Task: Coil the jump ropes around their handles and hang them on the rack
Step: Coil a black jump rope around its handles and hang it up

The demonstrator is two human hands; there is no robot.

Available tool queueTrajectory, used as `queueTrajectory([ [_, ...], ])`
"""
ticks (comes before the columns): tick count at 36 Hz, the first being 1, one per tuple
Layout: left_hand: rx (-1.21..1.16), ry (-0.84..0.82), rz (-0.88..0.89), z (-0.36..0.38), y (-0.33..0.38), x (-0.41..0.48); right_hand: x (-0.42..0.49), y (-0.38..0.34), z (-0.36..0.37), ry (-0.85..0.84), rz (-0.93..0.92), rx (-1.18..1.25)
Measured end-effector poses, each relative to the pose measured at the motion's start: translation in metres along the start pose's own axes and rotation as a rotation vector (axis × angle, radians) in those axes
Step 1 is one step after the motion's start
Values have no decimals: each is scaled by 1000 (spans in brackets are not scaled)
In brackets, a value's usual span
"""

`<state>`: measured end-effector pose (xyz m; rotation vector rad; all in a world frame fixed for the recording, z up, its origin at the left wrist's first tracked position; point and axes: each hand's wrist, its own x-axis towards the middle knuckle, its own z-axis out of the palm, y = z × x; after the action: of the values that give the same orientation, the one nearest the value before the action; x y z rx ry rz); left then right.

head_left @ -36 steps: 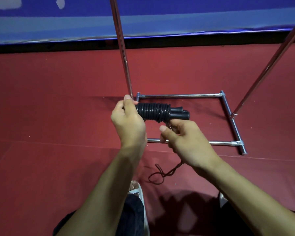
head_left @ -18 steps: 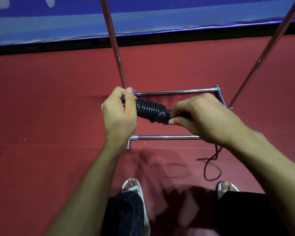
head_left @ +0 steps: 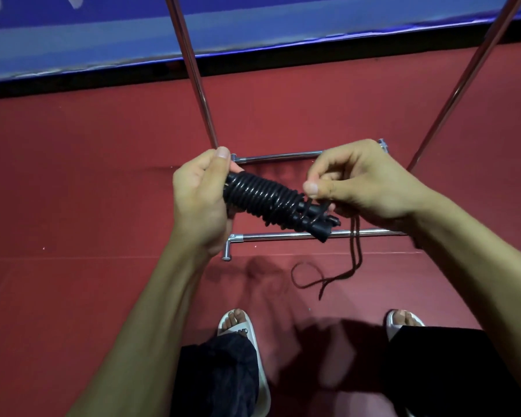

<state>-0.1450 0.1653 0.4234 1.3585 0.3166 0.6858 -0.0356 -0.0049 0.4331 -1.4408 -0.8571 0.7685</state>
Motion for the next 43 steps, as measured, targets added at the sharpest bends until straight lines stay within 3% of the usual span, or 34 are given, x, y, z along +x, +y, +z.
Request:
queueTrajectory([
  [4,-111,-38,-81,7,1,-5,0,3,8,-4,29,227],
  [11,-275,99,-234,18,3,-6,4,16,17,-98,-24,554],
  [14,-342,132,-277,20,2,-8,-2,11,18,-51,-11,637],
  [19,-427,283,-371,27,-1,-8,-2,6,27,132,108,634],
  [23,-500,459,-488,33,-4,-6,1,12,35,377,129,494],
  [30,-528,649,-560,40,-9,0,3,21,50,436,107,372],
  [33,-474,688,-490,34,-10,8,0,25,54,408,145,53],
  [37,-88,690,-226,17,-25,17,0,21,47,329,197,-508],
  [43,417,582,148,-1,-26,16,-2,-7,36,170,358,-601],
])
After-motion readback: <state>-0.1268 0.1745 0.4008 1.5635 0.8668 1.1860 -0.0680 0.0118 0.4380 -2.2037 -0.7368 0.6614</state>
